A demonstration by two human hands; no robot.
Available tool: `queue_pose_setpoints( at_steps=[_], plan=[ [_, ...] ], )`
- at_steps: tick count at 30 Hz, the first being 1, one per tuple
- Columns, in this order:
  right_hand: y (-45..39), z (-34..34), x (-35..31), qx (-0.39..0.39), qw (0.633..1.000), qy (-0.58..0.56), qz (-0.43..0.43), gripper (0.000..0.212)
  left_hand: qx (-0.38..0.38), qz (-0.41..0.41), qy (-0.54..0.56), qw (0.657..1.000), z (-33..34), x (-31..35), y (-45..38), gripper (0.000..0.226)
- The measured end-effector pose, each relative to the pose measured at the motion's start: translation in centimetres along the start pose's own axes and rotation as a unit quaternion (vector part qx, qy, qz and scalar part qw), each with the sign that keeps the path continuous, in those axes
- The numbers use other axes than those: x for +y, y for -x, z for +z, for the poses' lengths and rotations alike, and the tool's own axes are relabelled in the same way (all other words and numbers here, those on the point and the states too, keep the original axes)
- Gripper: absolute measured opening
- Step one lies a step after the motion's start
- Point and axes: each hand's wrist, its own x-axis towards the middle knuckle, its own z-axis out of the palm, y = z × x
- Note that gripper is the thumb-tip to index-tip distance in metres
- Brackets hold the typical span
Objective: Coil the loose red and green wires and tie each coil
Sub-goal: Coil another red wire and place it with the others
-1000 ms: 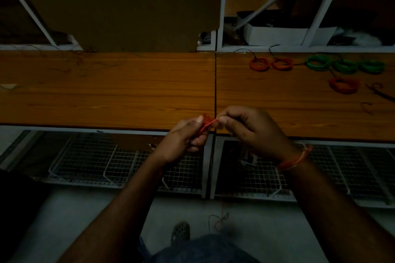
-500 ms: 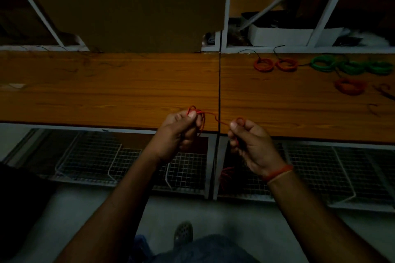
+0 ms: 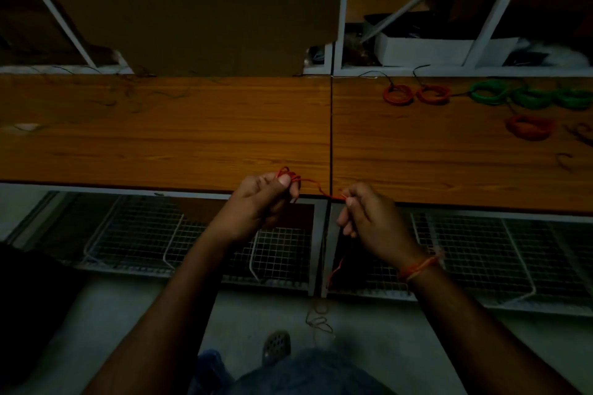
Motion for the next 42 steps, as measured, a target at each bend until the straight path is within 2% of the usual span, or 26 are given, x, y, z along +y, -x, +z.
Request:
queue_pose_setpoints(
  at_steps=[5,7,8,9,11,12,13,14,16,17,18,21,25,27,28,29,31,32,33,34,35,36,37,38,40,42],
  plan=[
    [-0.8,-1.5,0.6,0.039,0.988,-0.110,0.098,0.021,-0.026,-0.030,-0.193,0.980,-0.6,0.0,0.5,0.029],
    [-1.1,-1.8,0.9,0.076,0.985,-0.107,0.110,0.021,-0.032,-0.039,-0.224,0.973,-1.0,-0.1,0.7,0.029],
    [-1.2,-1.9,1.1,0.104,0.974,-0.154,0.133,0.022,-0.037,-0.044,-0.223,0.973,-1.3,-0.1,0.8,0.028],
    [-1.3,-2.0,1.0,0.129,0.945,-0.247,0.171,0.023,-0.046,-0.049,-0.223,0.972,-1.6,-0.1,1.0,0.028],
    [-1.5,-2.4,0.9,0.143,0.854,-0.450,0.216,0.026,-0.069,-0.053,-0.230,0.969,-1.8,-0.1,1.3,0.027],
    [-1.5,-2.4,1.3,0.141,0.826,-0.496,0.227,0.027,-0.079,-0.050,-0.224,0.970,-1.8,0.0,1.4,0.026],
    [-1.4,-2.2,1.4,0.127,0.819,-0.504,0.242,0.027,-0.088,-0.043,-0.204,0.974,-1.6,0.1,1.5,0.026],
    [-1.3,-1.7,1.8,0.116,0.847,-0.457,0.247,0.028,-0.094,-0.036,-0.171,0.980,-1.4,0.1,1.6,0.026],
    [-0.6,-0.5,3.3,0.073,0.948,-0.240,0.196,0.028,-0.099,-0.032,-0.079,0.991,-1.1,0.3,1.6,0.025],
    [-0.1,-0.2,4.0,0.021,0.980,-0.133,0.146,0.028,-0.096,-0.031,-0.035,0.994,-1.0,0.5,1.6,0.025],
    [0.4,0.0,4.6,-0.044,0.993,-0.056,0.095,0.028,-0.088,-0.028,-0.002,0.996,-1.0,0.5,1.4,0.024],
    [1.3,-0.1,4.8,-0.219,0.974,0.062,0.013,0.026,-0.068,-0.025,0.085,0.994,-0.9,0.6,0.9,0.026],
    [1.7,0.9,5.2,-0.258,0.942,0.187,-0.104,0.011,-0.075,-0.014,0.254,0.964,-0.6,0.4,0.4,0.032],
    [1.5,0.1,6.8,-0.308,0.923,0.215,-0.090,0.015,-0.126,-0.011,0.358,0.925,-0.9,0.6,0.4,0.031],
    [1.1,-0.4,7.3,-0.300,0.927,0.221,-0.051,0.019,-0.157,-0.014,0.405,0.900,-1.0,0.8,0.4,0.031],
    [0.4,-0.4,7.9,-0.246,0.943,0.224,-0.004,0.023,-0.179,-0.020,0.438,0.881,-0.8,1.1,0.4,0.032],
    [-1.2,0.9,8.2,-0.034,0.978,0.191,0.075,0.027,-0.188,-0.021,0.468,0.863,0.0,1.6,0.3,0.032],
    [-1.3,2.6,7.8,0.023,0.984,0.143,0.106,0.028,-0.181,-0.016,0.478,0.859,0.7,1.8,0.2,0.031],
    [-0.7,4.4,7.5,-0.011,0.989,0.088,0.118,0.028,-0.172,-0.008,0.488,0.856,1.3,2.2,0.0,0.030],
    [0.3,5.8,7.0,-0.128,0.984,0.045,0.115,0.027,-0.160,0.003,0.498,0.852,1.6,2.6,-0.2,0.029],
    [1.4,6.3,6.6,-0.278,0.953,0.024,0.117,0.027,-0.149,0.011,0.509,0.848,1.7,2.9,-0.4,0.027],
    [2.4,5.9,6.8,-0.369,0.920,-0.003,0.131,0.026,-0.136,0.015,0.517,0.845,1.6,3.1,-0.5,0.026],
    [2.9,5.0,7.3,-0.389,0.907,-0.030,0.158,0.027,-0.122,0.016,0.523,0.844,1.4,3.1,-0.6,0.026],
    [2.8,4.2,8.2,-0.345,0.922,-0.045,0.171,0.029,-0.104,0.016,0.529,0.842,1.1,3.0,-0.6,0.027],
    [2.2,3.2,9.9,-0.157,0.974,0.018,0.165,0.031,-0.064,0.015,0.545,0.836,0.8,2.3,-0.6,0.031],
    [2.4,3.4,9.9,-0.130,0.980,0.075,0.132,0.024,-0.032,0.020,0.566,0.824,0.6,1.3,-0.6,0.035]
  ],
)
